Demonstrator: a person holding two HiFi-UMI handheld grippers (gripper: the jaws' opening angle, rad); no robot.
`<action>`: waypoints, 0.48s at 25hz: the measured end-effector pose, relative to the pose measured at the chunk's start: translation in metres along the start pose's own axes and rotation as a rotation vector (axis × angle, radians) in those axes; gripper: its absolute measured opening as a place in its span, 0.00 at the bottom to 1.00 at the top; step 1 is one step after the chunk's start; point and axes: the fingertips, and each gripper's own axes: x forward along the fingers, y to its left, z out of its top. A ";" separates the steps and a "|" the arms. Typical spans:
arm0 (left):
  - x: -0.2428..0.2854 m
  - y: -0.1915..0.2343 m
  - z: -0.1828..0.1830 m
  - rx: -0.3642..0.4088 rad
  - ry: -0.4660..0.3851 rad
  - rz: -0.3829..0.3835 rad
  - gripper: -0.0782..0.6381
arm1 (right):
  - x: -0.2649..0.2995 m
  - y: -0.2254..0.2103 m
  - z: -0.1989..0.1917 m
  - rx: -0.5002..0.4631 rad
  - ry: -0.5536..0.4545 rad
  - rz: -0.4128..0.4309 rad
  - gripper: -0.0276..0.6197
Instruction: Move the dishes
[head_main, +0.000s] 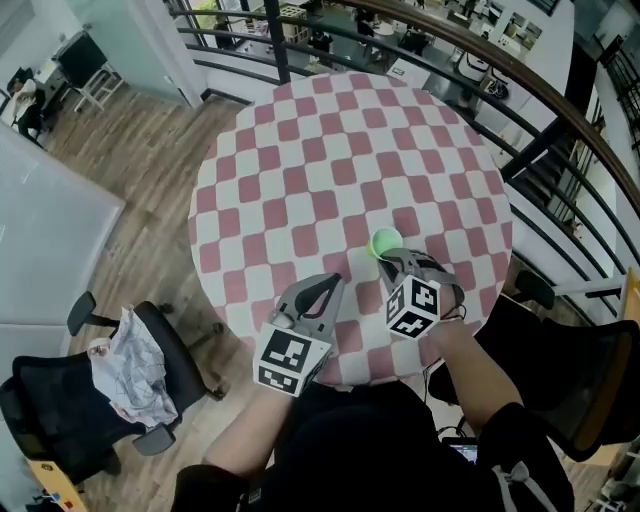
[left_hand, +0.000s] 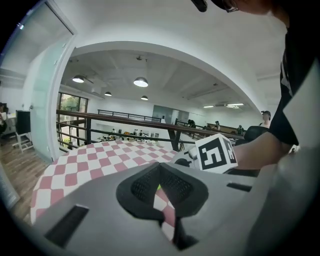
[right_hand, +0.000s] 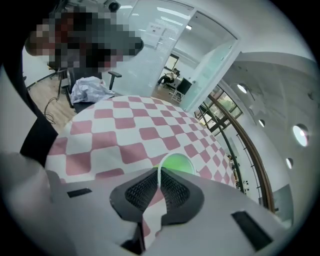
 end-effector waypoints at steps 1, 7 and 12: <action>0.007 0.004 -0.003 -0.007 0.009 0.004 0.12 | 0.010 -0.008 -0.001 -0.008 0.002 0.000 0.09; 0.037 0.016 -0.018 -0.046 0.056 0.016 0.12 | 0.062 -0.044 -0.006 -0.039 0.010 0.009 0.09; 0.043 0.019 -0.032 -0.069 0.087 0.020 0.12 | 0.090 -0.060 -0.005 -0.077 0.029 0.016 0.09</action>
